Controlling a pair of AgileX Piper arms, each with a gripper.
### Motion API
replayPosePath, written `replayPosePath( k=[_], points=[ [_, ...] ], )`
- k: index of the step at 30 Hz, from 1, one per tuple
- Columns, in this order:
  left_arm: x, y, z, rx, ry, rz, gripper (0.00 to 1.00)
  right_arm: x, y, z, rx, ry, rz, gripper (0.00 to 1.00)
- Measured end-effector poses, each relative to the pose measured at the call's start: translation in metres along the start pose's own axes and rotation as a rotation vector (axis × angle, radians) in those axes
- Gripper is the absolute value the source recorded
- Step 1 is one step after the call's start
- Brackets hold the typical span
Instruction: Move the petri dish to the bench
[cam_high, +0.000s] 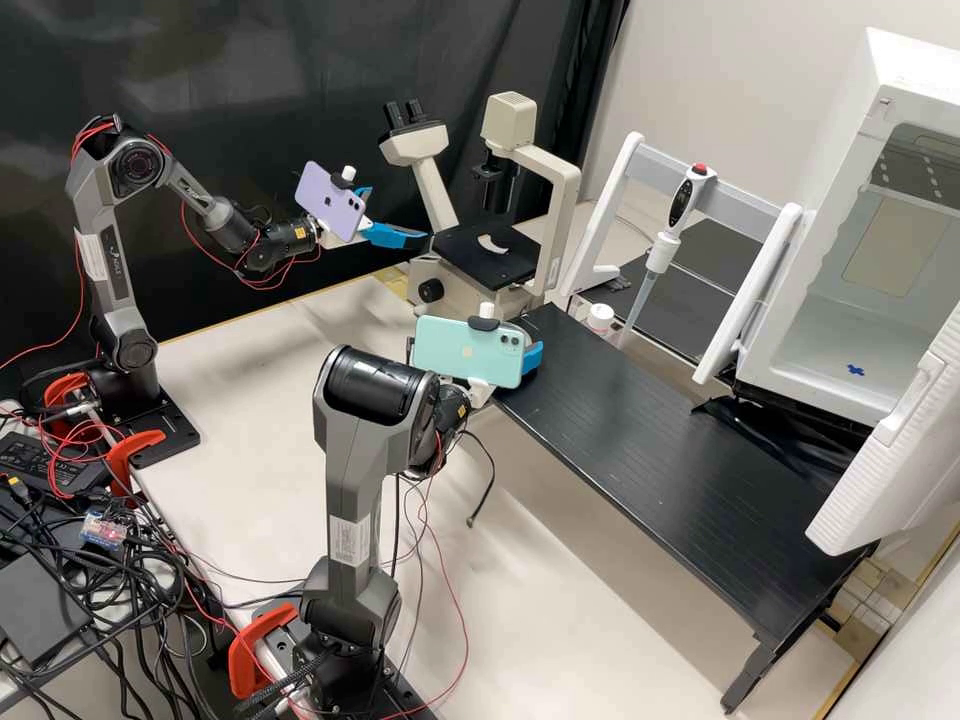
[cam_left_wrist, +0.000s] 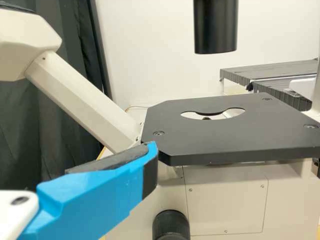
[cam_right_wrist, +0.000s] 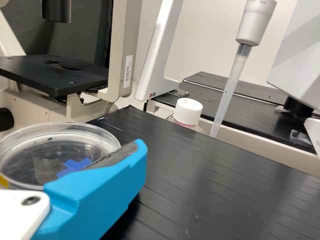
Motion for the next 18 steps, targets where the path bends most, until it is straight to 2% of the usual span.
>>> replayPosePath(
  k=[6, 10, 12, 17, 18],
  points=[
    [0.000, 0.000, 0.000, 0.000, 0.000, 0.000, 1.00, -0.017, 0.009, -0.003, -0.001, 0.029, 0.019, 1.00],
    [0.000, 0.000, 0.000, 0.000, 0.000, 0.000, 1.00, -0.042, 0.023, -0.005, 0.010, 0.095, 0.063, 1.00],
    [0.000, 0.000, 0.000, 0.000, 0.000, 0.000, 1.00, -0.056, 0.033, -0.007, 0.024, 0.139, 0.113, 1.00],
    [0.000, 0.000, 0.000, 0.000, 0.000, 0.000, 1.00, -0.099, 0.065, -0.006, 0.075, 0.199, 0.363, 1.00],
    [0.000, 0.000, 0.000, 0.000, 0.000, 0.000, 1.00, -0.103, 0.067, -0.005, 0.083, 0.201, 0.389, 1.00]
  ],
)
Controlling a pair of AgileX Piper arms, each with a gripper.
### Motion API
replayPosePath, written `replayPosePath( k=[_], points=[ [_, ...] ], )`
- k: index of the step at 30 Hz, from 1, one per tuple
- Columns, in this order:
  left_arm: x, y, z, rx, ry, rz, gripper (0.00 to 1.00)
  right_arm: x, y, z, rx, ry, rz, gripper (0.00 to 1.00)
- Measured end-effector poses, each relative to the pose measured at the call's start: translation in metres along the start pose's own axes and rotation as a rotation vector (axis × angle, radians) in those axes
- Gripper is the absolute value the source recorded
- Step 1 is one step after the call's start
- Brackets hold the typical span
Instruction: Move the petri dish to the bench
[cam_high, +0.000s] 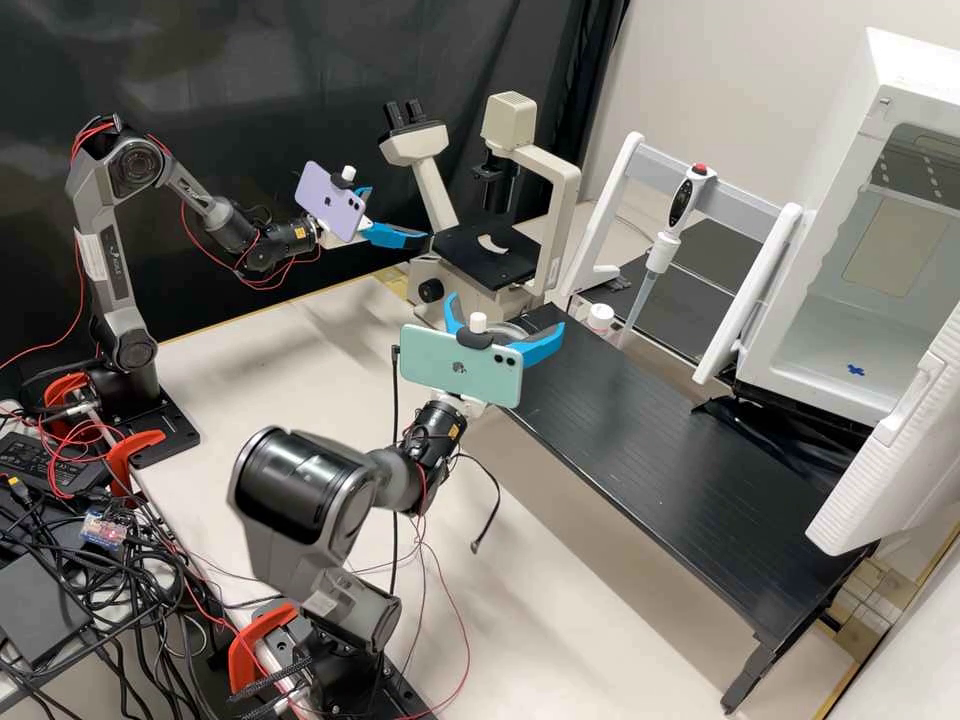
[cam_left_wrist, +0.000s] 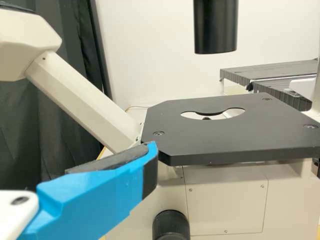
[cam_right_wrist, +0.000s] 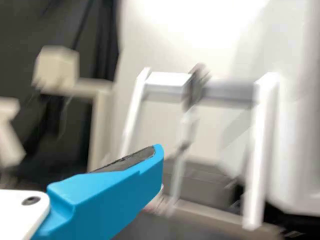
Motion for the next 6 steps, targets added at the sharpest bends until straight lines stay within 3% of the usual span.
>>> replayPosePath(
  k=[6],
  points=[
    [0.000, 0.000, 0.000, 0.000, 0.000, 0.000, 1.00, -0.018, 0.022, 0.013, 0.097, -0.056, 0.144, 1.00]
  ],
)
